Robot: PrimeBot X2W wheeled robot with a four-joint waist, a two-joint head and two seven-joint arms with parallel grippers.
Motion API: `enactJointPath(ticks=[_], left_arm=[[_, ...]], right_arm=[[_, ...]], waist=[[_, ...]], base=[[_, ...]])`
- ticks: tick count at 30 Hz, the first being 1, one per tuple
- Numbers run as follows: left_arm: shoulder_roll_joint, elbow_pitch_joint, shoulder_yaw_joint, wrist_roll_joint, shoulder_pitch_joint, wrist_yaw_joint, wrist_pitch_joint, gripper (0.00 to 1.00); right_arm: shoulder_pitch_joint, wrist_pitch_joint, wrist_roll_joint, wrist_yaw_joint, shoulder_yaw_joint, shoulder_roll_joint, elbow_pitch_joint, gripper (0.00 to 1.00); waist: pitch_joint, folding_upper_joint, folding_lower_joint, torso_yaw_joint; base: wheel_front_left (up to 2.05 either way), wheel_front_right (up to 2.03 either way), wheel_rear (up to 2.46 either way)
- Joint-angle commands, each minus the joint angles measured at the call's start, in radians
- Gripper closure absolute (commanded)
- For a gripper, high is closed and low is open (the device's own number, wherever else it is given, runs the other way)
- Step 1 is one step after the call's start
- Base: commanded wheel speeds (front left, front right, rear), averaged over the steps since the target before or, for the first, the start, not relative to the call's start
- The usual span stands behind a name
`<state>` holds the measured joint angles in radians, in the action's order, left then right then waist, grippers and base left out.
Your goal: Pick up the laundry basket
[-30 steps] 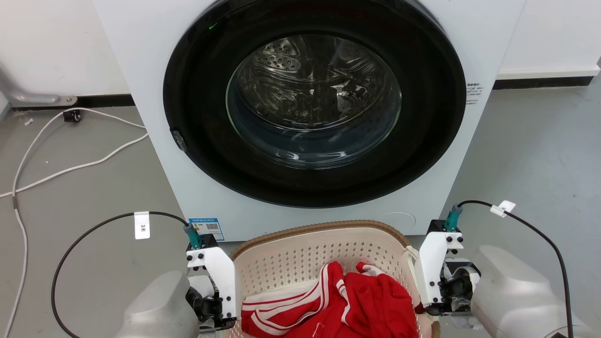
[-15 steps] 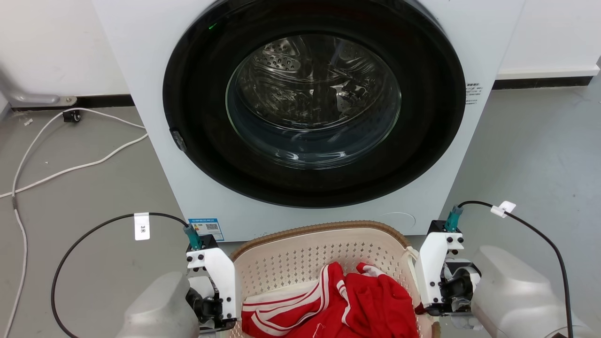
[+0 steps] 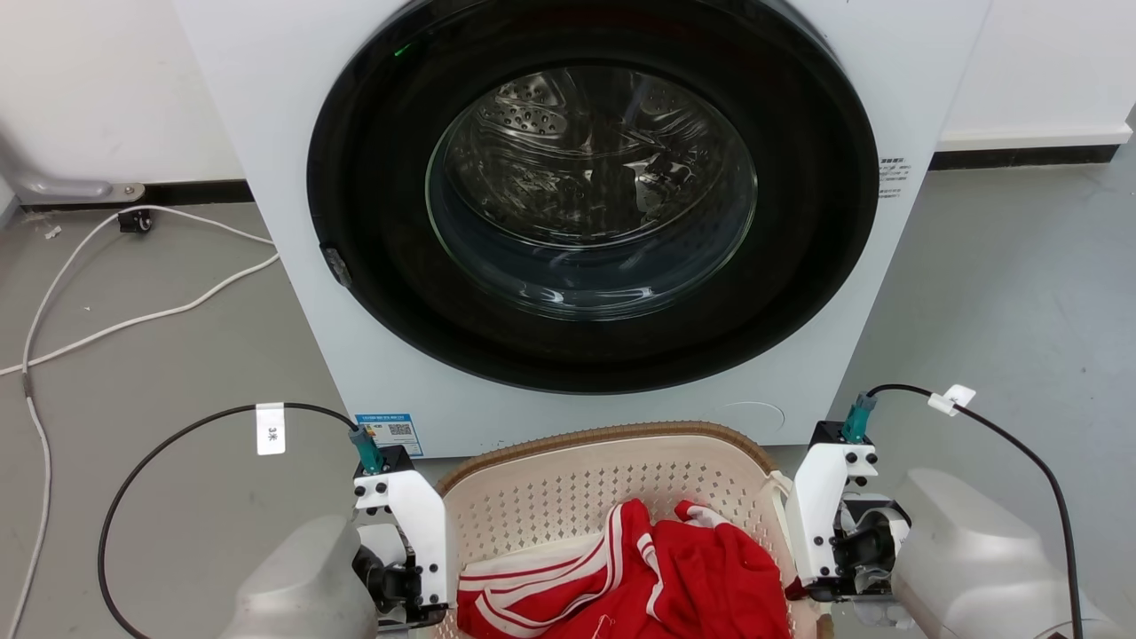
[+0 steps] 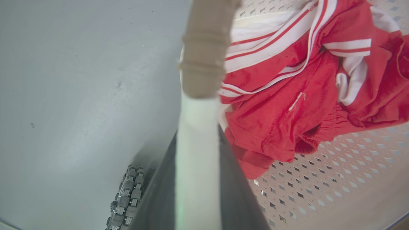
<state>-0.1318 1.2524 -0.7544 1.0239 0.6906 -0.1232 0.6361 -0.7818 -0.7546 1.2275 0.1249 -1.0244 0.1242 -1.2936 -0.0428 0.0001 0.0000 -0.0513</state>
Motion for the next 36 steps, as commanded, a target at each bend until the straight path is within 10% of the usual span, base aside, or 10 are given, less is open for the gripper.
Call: enactJointPath(ticks=[1, 36], left_arm=[[0.018, -0.008, -0.005, 0.004, 0.013, -0.013, -0.003, 1.00], [0.014, -0.009, -0.047, 0.046, 0.016, -0.013, -0.014, 1.00]], right_arm=[[0.004, 0.003, 0.003, 0.011, 0.007, -0.013, 0.008, 1.00], [0.013, -0.012, -0.018, 0.011, 0.032, -0.010, 0.008, 1.00]], waist=[[0.000, -0.0001, 0.0000, 0.000], [-0.002, -0.0001, 0.0000, -0.002]], base=[[0.00, 0.00, 0.00], [0.00, 0.00, 0.00]])
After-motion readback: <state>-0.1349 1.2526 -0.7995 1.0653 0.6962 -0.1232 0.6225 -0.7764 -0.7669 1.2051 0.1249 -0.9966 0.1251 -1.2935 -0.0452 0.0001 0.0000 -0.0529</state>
